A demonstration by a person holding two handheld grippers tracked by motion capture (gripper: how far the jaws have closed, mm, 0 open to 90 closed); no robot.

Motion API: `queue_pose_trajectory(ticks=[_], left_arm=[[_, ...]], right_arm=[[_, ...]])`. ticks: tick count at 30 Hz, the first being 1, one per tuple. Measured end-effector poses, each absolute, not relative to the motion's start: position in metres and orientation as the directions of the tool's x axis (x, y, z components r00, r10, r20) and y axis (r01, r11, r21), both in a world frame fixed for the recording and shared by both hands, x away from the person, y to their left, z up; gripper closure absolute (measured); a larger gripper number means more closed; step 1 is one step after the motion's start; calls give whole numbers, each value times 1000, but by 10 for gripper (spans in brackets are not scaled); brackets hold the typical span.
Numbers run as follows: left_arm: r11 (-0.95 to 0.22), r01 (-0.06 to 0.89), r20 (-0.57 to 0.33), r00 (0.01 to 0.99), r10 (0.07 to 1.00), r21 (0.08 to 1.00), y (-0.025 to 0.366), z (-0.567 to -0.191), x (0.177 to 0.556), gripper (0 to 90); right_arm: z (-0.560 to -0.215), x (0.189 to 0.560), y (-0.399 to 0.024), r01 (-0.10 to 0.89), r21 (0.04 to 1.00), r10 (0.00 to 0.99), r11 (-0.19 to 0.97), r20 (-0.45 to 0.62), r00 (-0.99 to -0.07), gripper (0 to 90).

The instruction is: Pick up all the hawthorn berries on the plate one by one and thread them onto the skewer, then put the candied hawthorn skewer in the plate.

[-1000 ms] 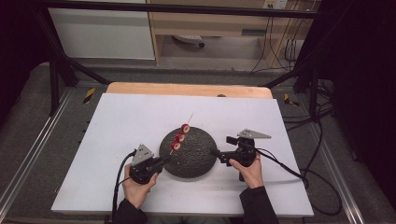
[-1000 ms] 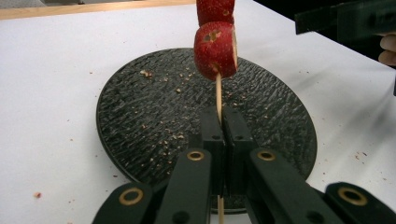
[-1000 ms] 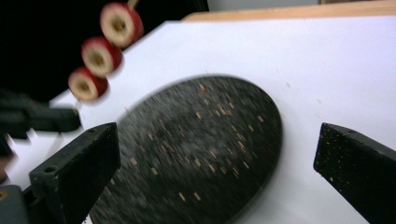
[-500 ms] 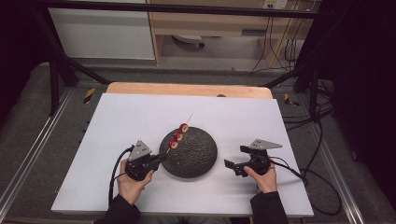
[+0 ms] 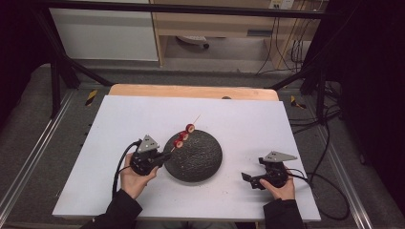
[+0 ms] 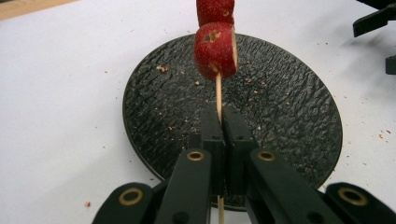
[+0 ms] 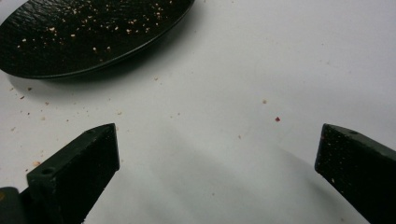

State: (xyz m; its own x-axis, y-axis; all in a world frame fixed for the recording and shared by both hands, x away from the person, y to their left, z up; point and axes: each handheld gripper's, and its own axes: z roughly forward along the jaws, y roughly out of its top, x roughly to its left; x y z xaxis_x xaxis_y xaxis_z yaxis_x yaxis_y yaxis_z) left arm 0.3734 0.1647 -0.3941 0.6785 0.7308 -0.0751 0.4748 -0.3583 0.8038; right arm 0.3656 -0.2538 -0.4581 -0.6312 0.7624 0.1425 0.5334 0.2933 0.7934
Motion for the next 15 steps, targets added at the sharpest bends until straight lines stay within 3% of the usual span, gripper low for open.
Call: queue_pose_trajectory(ticks=[15], left_arm=[[-407,531,-83,677,731,744,150,-403,384,882]], right_arm=[[-460,359,-260,535,792,766,296,138,-628,7]])
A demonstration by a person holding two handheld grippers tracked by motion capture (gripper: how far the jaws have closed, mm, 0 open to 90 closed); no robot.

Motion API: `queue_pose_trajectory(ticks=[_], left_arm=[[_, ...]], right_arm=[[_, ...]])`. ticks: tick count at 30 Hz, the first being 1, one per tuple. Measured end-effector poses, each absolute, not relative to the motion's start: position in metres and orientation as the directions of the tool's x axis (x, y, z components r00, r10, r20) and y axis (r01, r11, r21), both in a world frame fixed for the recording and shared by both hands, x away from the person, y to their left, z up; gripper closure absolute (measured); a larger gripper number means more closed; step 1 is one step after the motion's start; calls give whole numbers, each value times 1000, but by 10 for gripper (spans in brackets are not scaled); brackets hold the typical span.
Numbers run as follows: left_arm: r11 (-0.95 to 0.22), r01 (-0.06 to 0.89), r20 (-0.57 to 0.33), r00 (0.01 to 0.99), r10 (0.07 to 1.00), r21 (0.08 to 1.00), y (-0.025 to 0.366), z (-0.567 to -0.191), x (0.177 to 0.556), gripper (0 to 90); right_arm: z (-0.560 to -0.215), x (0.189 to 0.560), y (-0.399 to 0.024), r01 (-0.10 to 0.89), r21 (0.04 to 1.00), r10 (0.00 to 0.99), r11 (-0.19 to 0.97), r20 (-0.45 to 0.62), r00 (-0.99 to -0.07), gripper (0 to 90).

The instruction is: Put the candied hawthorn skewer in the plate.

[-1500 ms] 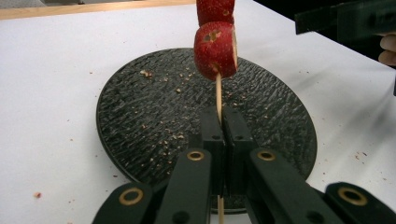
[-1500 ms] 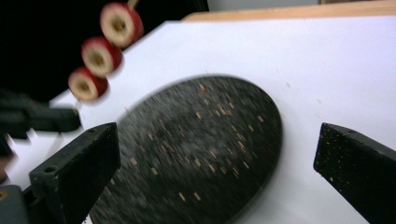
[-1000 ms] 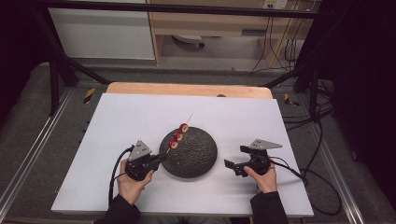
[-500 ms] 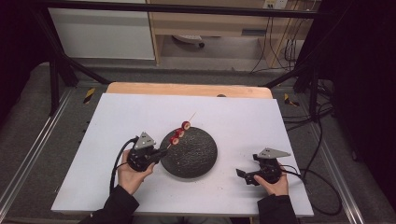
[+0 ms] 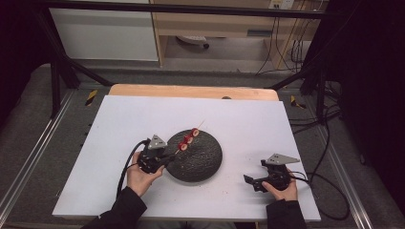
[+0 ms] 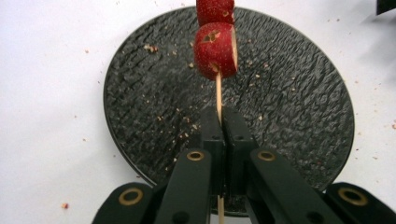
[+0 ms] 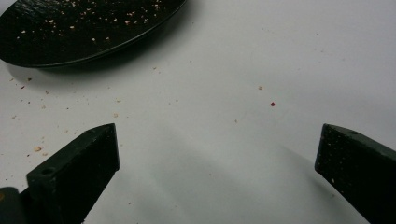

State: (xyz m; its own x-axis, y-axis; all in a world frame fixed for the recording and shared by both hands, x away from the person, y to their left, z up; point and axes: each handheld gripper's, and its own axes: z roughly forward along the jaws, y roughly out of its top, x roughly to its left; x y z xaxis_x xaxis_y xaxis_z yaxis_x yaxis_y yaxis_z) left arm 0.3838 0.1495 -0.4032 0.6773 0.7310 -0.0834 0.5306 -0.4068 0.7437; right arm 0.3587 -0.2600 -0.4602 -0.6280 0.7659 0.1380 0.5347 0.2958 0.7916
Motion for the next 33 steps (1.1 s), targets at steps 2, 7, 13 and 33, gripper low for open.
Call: queue_pose_trajectory(ticks=[2,7,13,33], left_arm=[[-416,535,-79,678,731,735,147,-406,384,882],[-454,562,-67,675,735,691,139,-417,385,882],[-480,585,-57,671,739,654,132,-426,387,882],[-509,567,-12,676,737,647,125,-428,385,832]], right_arm=[[-460,358,-260,535,791,765,297,138,-629,7],[-460,358,-260,533,792,763,298,139,-632,8],[-460,358,-260,535,793,761,293,145,-632,7],[-460,358,-260,534,792,760,295,144,-634,7]])
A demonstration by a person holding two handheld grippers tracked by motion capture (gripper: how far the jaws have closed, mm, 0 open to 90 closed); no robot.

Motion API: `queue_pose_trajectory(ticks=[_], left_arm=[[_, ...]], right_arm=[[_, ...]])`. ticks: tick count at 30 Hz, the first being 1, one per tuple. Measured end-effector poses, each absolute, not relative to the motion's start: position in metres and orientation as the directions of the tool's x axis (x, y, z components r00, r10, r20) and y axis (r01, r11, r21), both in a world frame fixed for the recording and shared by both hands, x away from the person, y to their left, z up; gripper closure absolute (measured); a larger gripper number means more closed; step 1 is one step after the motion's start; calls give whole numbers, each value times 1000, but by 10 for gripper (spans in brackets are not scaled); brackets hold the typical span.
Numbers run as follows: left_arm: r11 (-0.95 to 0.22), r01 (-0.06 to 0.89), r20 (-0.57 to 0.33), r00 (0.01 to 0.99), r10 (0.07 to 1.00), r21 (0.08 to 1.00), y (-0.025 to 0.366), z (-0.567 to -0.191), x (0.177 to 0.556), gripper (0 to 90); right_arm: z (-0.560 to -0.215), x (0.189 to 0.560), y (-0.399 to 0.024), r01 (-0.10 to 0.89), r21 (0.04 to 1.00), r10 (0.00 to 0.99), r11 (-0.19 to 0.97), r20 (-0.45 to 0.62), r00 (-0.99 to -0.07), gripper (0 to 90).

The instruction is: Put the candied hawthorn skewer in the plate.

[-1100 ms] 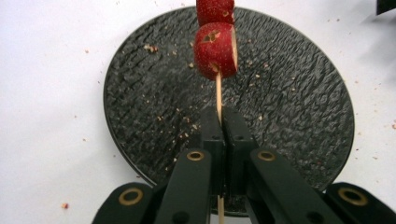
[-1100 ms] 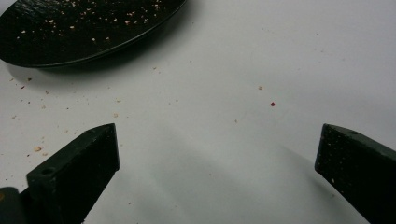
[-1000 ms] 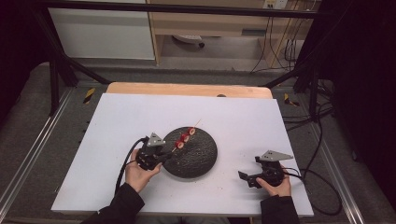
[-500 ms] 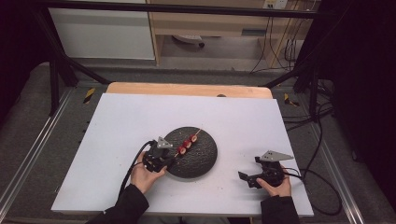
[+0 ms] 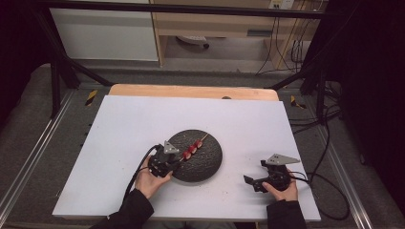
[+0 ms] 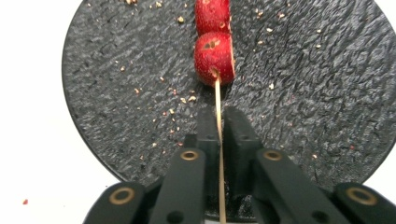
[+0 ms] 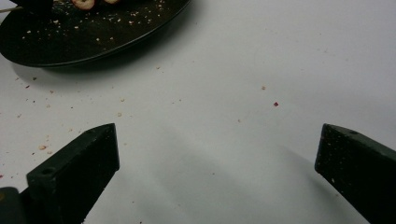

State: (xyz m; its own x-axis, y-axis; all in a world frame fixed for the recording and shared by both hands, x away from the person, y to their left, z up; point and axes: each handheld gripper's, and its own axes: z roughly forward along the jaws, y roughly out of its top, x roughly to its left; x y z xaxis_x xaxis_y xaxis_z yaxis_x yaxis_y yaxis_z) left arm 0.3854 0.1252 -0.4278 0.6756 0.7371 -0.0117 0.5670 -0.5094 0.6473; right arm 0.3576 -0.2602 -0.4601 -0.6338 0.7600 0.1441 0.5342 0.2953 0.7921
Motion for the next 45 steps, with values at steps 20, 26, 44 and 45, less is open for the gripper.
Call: queue_pose_trajectory(ticks=[20,26,44,45], left_arm=[[-468,509,-12,685,728,723,203,-409,369,201],[-447,517,-3,657,754,730,229,-420,360,86],[-387,538,-28,609,793,749,276,-454,345,67],[-381,537,-30,606,795,753,276,-453,345,67]], right_arm=[[-459,357,-261,532,792,763,299,136,-632,7],[-459,357,-261,534,790,763,300,137,-631,7],[-461,357,-260,546,777,760,313,140,-634,7],[-461,357,-260,546,777,760,313,140,-634,7]])
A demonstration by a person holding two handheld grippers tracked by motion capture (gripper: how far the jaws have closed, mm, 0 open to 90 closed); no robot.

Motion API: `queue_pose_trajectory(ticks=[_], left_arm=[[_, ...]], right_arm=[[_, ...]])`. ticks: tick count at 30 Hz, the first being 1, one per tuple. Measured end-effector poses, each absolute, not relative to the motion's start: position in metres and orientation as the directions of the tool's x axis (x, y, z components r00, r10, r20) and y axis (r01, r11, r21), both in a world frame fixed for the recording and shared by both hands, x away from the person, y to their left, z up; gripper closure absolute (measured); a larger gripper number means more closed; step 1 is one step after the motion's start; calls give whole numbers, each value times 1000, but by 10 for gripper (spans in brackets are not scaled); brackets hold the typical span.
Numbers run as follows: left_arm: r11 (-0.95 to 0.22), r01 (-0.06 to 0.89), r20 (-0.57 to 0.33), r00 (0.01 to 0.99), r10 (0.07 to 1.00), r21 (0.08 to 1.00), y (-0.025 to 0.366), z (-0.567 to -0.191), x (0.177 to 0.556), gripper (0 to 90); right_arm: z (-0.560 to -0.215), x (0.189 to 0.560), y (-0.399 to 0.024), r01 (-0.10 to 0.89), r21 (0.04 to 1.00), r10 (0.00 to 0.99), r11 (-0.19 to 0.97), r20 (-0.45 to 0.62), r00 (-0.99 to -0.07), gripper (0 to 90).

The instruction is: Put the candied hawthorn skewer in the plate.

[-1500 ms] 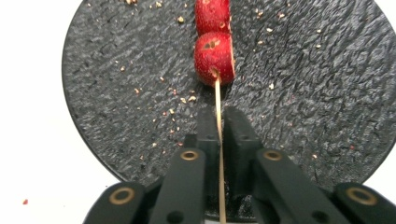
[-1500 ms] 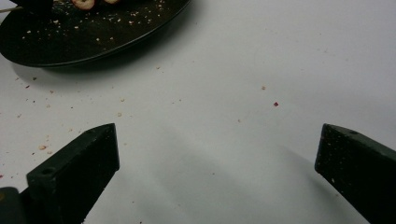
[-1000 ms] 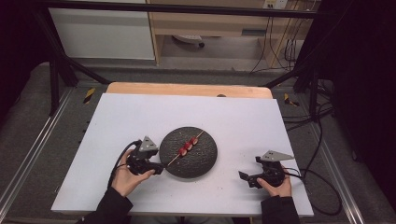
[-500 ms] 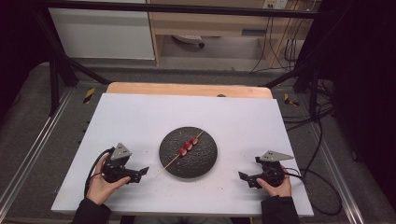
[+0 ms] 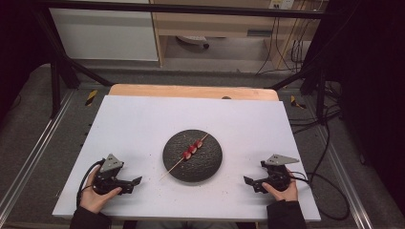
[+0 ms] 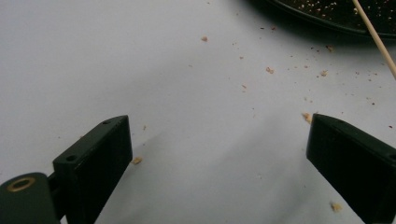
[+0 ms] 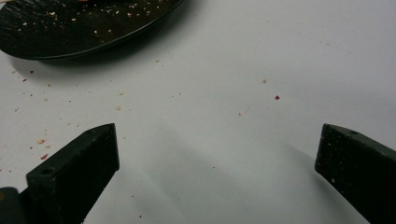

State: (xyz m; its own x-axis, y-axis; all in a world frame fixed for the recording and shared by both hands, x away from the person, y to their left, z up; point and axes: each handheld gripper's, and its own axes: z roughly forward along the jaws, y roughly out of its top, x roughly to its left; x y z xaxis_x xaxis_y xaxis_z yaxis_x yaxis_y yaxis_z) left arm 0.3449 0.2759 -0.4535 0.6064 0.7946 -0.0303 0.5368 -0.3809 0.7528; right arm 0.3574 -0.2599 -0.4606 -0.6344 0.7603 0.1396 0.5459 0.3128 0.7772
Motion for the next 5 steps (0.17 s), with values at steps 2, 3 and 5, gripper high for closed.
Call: queue_pose_trajectory(ticks=[2,3,5], left_arm=[[-384,535,-29,609,792,752,277,-453,345,67],[-382,536,-31,609,792,753,277,-453,345,67],[-385,538,-30,610,792,750,277,-453,346,67]], right_arm=[[-461,358,-260,548,776,761,312,141,-633,7],[-460,358,-260,548,775,761,314,140,-634,7],[-461,357,-260,549,775,761,314,140,-633,7]])
